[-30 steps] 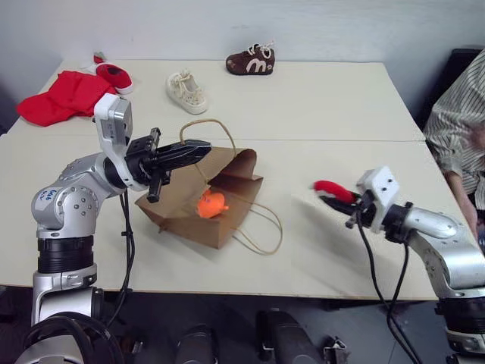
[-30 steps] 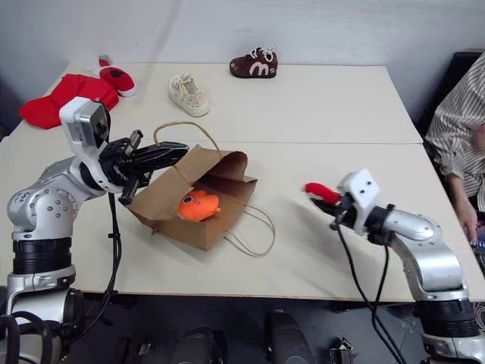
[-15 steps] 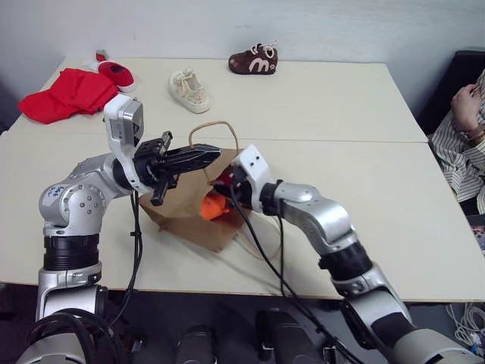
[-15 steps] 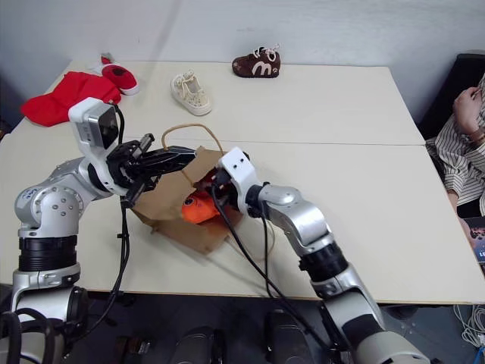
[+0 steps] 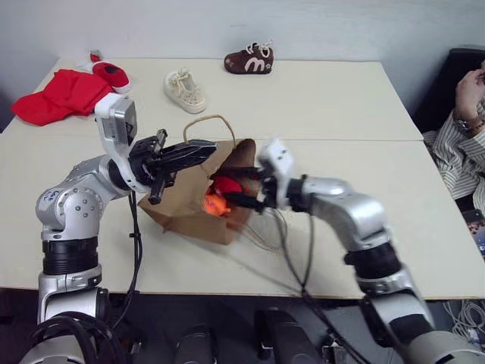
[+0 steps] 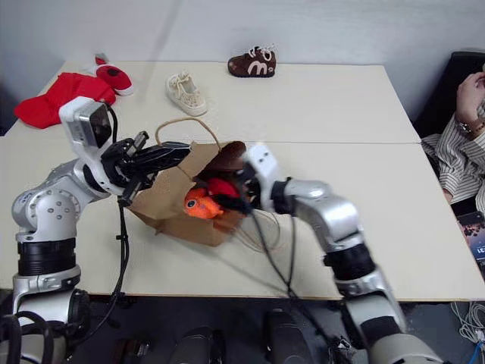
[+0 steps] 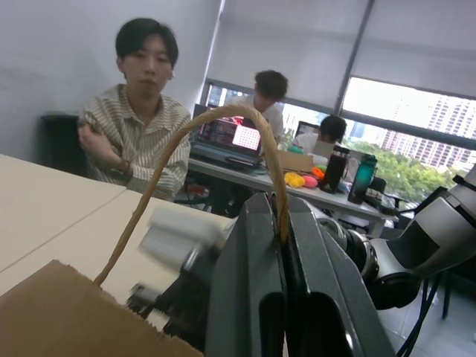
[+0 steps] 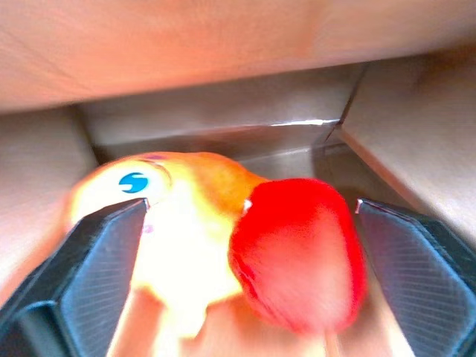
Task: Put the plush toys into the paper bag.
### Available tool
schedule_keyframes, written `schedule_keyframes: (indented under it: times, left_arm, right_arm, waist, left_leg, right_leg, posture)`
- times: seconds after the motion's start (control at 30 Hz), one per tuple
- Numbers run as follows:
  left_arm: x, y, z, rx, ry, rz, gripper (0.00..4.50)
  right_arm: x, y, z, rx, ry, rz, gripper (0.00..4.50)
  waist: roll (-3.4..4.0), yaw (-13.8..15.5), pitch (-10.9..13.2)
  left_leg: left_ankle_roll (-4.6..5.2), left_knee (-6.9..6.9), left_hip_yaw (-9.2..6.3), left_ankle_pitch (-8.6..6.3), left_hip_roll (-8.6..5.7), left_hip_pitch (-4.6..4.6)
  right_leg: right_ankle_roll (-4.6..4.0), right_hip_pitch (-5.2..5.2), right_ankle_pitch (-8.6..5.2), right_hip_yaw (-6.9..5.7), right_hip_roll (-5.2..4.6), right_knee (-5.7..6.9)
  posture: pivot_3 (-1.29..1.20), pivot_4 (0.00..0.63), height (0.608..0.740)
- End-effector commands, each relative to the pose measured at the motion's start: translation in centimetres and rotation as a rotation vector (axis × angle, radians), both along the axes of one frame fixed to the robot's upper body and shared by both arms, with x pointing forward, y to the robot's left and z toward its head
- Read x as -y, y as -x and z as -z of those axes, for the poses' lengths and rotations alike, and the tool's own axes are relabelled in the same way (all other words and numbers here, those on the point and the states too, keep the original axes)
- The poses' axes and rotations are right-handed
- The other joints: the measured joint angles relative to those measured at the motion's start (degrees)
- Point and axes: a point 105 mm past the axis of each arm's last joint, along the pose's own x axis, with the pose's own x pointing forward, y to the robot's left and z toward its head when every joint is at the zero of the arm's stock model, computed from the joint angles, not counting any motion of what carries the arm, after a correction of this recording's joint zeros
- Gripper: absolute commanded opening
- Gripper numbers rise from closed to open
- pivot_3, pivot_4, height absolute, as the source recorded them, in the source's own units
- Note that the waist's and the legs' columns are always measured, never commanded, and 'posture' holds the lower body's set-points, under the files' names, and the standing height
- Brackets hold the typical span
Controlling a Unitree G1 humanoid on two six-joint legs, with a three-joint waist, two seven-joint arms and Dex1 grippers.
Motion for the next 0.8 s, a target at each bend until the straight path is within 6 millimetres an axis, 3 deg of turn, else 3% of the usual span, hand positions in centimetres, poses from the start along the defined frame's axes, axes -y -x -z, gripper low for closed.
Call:
schedule_keyframes:
  times: [0.03, 0.1, 0.27, 0.47, 0.57, 0.67, 0.8]
  left_arm:
    - [-0.4, 0.6, -0.9, 0.052, 0.025, -0.002, 0.0]
    - [-0.3, 0.7, -0.9, 0.054, 0.024, -0.001, 0.0]
    - [-0.2, 0.7, -1.1, 0.061, 0.023, 0.005, 0.0]
    - [0.0, 0.6, -0.9, 0.056, 0.015, 0.014, 0.0]
    - [0.1, 0.5, -1.0, 0.062, 0.013, 0.014, 0.0]
    - [0.0, 0.5, -1.1, 0.065, 0.018, 0.009, 0.0]
    - [0.0, 0.4, -0.9, 0.06, 0.026, -0.001, 0.0]
  right_arm:
    - [2.0, 3.3, -0.8, -0.086, -0.077, -0.169, 4.46]
    - [3.7, 3.7, -1.2, -0.156, -0.162, -0.157, 4.46]
    - [7.5, 2.1, 3.5, -0.285, -0.017, 0.066, 4.46]
    - [5.9, 1.7, 7.1, -0.419, 0.024, 0.079, 4.46]
    - [4.1, 1.8, 7.2, -0.455, -0.017, 0.058, 4.46]
    - [2.8, 2.8, 5.9, -0.496, -0.08, -0.016, 3.84]
    - [2.5, 3.8, 4.4, -0.53, -0.177, -0.075, 2.44]
  waist:
    - [-0.01, 0.19, -0.01]
    - [-0.02, 0.24, 0.0]
    - [-0.02, 0.16, -0.01]
    - [-0.02, -0.38, -0.01]
    - [-0.12, -0.43, -0.06]
    - [-0.12, -0.38, -0.07]
    - [-0.08, -0.12, -0.04]
  left_leg:
    - [0.01, -0.01, -0.01, -0.01, 0.0, 0.01]
    - [0.03, -0.02, 0.0, -0.02, -0.01, 0.01]
    - [0.02, -0.02, 0.04, -0.01, -0.01, 0.04]
    - [-0.01, -0.03, 0.08, 0.0, 0.01, 0.06]
    - [-0.01, -0.02, 0.09, 0.01, 0.01, 0.09]
    - [-0.03, -0.02, 0.08, 0.02, 0.03, 0.1]
    - [-0.03, -0.03, 0.07, 0.01, 0.02, 0.04]
  right_leg:
    - [0.0, 0.03, 0.0, -0.01, 0.01, -0.07]
    - [0.0, 0.03, 0.0, 0.0, 0.02, -0.08]
    - [0.0, 0.02, 0.0, 0.04, 0.03, -0.04]
    - [0.0, 0.0, 0.0, 0.09, 0.07, -0.02]
    - [0.0, 0.02, 0.0, 0.1, 0.06, -0.01]
    - [0.0, 0.02, 0.0, 0.1, 0.07, 0.03]
    - [-0.01, 0.0, -0.01, 0.07, 0.03, -0.02]
  posture:
    - [0.0, 0.15, 0.74]
    - [0.0, 0.15, 0.74]
    - [0.0, 0.15, 0.74]
    - [0.0, 0.15, 0.74]
    - [0.0, 0.15, 0.74]
    - [0.0, 0.15, 0.74]
    - [0.0, 0.15, 0.74]
